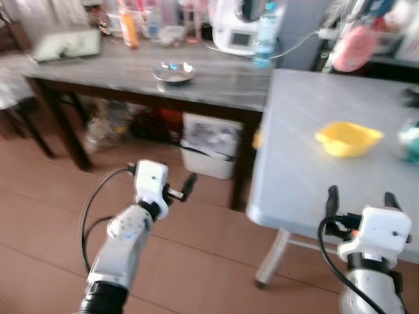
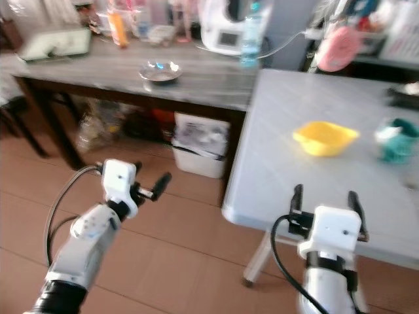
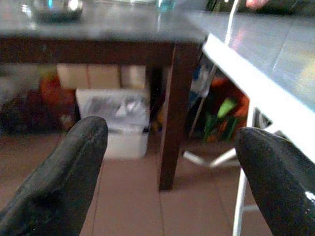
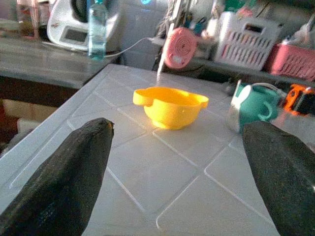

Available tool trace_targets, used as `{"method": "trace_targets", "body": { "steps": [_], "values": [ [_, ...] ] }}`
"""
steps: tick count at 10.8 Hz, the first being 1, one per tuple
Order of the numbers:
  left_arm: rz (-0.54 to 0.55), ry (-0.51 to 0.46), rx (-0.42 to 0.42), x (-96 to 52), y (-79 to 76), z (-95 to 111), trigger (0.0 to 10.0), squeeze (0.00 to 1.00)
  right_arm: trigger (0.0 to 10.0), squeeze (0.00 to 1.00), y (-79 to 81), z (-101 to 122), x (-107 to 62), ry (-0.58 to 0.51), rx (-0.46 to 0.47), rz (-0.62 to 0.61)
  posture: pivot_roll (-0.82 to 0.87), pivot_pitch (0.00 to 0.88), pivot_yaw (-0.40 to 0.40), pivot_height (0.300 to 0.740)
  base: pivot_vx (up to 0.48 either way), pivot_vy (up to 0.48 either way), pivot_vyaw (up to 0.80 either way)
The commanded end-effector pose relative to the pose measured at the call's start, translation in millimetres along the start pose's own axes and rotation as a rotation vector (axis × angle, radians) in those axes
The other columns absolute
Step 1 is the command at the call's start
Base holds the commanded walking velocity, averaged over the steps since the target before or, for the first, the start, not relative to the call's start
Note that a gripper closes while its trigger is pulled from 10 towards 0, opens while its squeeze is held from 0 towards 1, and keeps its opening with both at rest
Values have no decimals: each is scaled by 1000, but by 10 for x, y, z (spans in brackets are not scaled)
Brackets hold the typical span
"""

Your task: Setting the table

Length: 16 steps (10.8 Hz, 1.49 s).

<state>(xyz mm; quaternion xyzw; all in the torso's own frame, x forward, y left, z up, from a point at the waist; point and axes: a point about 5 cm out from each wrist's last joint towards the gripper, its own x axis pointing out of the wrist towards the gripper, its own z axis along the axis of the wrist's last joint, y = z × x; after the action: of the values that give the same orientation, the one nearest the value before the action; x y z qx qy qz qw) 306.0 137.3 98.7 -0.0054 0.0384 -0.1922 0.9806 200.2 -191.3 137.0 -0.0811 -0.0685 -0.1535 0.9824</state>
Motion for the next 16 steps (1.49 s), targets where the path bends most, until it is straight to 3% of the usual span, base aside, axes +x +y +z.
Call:
{"method": "trace_targets", "body": {
  "steps": [1,8,10,11,13,15,16],
  "values": [
    [1,-18,11,19,17,56,10000,0,10000,0,-9,42,8,-19,-6,2,53,57,36,740,0,-480,0],
    [19,-69,40,62,8,139,10000,0,10000,0,-40,51,42,-30,-21,2,51,45,21,740,0,-468,0],
    [8,-100,49,61,-31,201,10000,0,10000,0,-49,57,27,-31,-27,3,48,52,15,740,0,0,0],
    [12,-104,-1,65,-36,198,10000,0,10000,0,-53,60,18,-30,-29,4,46,56,14,740,0,0,0],
    [20,-106,-14,68,-36,195,10000,0,10000,0,-57,54,4,-22,-27,3,39,63,13,740,0,0,0],
    [11,-105,32,98,-63,201,10000,0,10000,0,-52,46,-12,-11,-26,1,31,69,16,740,0,0,-741],
    [28,-113,17,185,-13,261,10000,0,10000,0,-54,39,-25,-9,-25,-1,29,72,18,740,0,0,0]
  ]
}}
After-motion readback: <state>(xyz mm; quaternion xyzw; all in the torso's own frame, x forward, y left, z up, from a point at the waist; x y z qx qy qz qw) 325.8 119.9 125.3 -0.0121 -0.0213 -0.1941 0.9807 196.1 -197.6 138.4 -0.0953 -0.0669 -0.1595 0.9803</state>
